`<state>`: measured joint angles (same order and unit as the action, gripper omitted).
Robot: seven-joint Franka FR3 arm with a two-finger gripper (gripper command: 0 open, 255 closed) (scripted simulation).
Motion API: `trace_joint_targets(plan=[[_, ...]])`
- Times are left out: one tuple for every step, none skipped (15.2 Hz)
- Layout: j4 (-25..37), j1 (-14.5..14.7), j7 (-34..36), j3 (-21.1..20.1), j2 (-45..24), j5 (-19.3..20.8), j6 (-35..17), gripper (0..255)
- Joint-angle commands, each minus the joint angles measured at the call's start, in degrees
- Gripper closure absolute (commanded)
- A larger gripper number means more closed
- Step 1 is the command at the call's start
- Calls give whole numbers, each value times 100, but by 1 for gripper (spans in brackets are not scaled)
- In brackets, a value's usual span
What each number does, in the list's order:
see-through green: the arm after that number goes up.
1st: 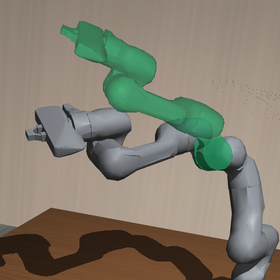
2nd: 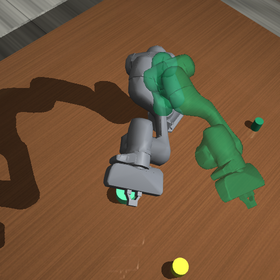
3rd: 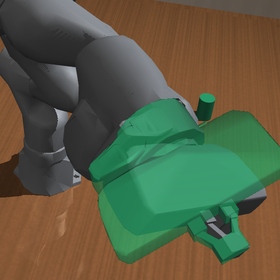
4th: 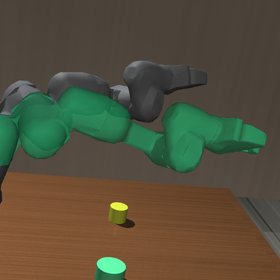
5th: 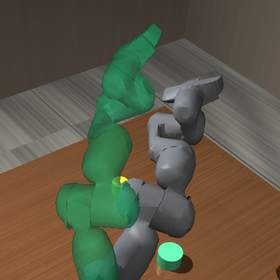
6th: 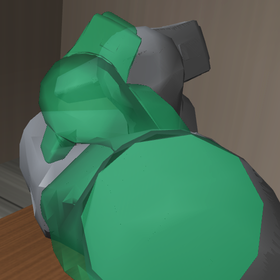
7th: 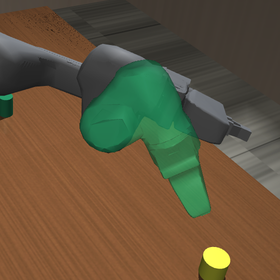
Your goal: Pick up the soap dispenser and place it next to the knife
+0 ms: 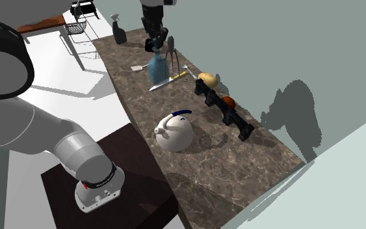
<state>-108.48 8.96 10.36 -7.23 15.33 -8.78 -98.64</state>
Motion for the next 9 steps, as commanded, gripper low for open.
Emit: trace_joint_targets(plan=[[-192,7,-10,-11,26,-9,-172,255],[-280,8,-19,-13,37,-13,-248,255],[-367,9,-29,-16,47,-17,-325,255],[-452,11,-38,-18,55,-21,-401,255],[-536,12,-47,-20,63,-25,-477,255],[-619,14,-56,-23,69,-29,-554,255],[-700,15,-65,-25,73,-33,-630,255],[-780,17,-74,-28,77,-37,-706,255],[-859,18,-83,-30,79,-41,-782,255]])
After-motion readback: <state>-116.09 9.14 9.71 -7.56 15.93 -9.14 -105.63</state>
